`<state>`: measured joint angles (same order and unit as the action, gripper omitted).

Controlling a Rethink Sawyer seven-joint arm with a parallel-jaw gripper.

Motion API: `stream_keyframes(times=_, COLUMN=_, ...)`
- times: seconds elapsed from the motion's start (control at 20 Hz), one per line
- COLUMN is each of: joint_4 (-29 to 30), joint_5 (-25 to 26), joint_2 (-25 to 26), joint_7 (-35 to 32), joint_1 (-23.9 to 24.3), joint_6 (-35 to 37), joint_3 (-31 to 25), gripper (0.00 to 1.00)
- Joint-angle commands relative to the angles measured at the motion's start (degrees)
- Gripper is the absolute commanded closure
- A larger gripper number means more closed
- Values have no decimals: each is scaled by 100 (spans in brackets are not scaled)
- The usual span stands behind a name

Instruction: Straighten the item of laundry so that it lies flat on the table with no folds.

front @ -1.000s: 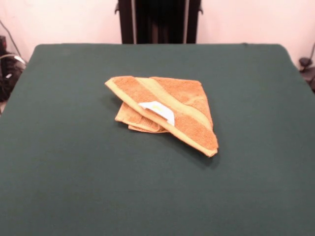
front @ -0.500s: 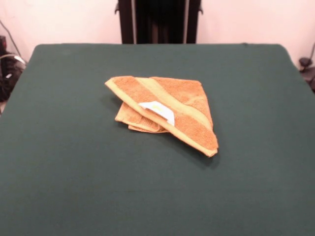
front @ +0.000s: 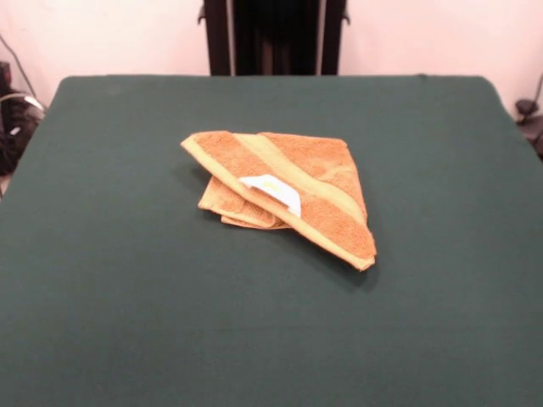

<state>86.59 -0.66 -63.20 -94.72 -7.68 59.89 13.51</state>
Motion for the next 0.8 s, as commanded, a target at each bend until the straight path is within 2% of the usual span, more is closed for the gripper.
stream_keyframes(times=0.05, joint_4=34, joint_5=-32, joint_2=479, joint_7=-660, joint_1=117, joint_6=346, joint_3=-492, gripper=0)
stream_keyframes(times=0.45, joint_4=-258, joint_5=-262, joint_2=711, joint_7=-704, joint_1=274, joint_6=445, joint_3=-567, gripper=0)
stream_keyframes(times=0.8, joint_4=-311, joint_5=-157, joint_2=863, joint_7=-517, joint_1=355, joint_6=29, joint_3=-629, gripper=0)
